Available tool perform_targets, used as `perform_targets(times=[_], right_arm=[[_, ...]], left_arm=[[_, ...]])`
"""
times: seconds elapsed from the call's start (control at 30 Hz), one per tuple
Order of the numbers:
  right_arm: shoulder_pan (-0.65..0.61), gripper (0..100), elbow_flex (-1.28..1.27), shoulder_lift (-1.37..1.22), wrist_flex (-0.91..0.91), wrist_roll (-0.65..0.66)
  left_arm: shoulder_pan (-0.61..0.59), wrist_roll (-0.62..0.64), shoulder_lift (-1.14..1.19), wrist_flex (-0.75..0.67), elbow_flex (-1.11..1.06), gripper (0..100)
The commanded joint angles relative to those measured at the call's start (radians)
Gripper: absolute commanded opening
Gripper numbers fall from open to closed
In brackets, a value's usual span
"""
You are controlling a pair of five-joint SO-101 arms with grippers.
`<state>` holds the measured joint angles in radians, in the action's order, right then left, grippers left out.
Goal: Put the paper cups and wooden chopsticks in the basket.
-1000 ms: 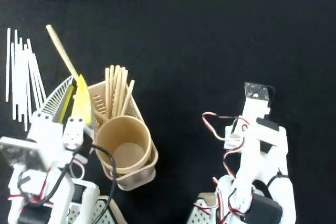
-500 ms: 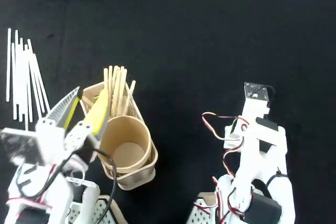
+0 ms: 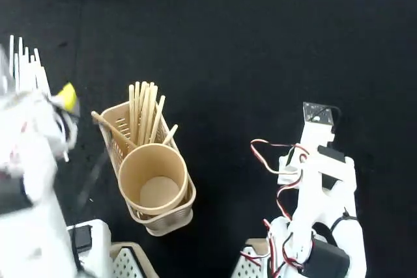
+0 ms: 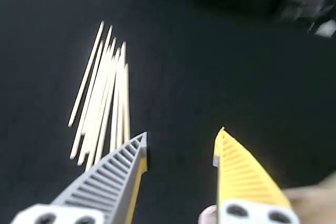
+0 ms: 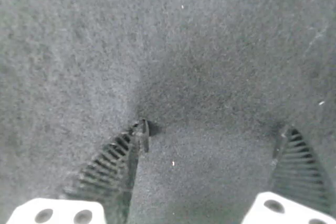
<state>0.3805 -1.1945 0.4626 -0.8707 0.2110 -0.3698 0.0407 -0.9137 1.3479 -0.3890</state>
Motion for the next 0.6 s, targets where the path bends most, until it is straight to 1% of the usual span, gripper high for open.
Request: perform_targets(times=[0.0, 0.1, 0.23, 0.4, 0.57], right_arm=[[0.011, 38.2, -0.004, 0.013, 0.003, 0.006], [0.011, 38.2, -0.004, 0.013, 0.003, 0.006], [0.011, 38.2, -0.004, 0.013, 0.003, 0.006], [0.011, 38.2, -0.004, 0.013, 0.003, 0.006], [0.011, 38.2, -0.004, 0.013, 0.003, 0.006]], left_arm=[[-0.094, -0.060, 0.325, 0.005, 0.142, 21], [-0.148, -0.089, 0.516, 0.005, 0.229, 21], [-0.183, -0.117, 0.755, 0.005, 0.364, 21], [-0.189, -0.120, 1.028, 0.005, 0.564, 21], [-0.183, -0.118, 1.304, 0.021, 0.854, 21]])
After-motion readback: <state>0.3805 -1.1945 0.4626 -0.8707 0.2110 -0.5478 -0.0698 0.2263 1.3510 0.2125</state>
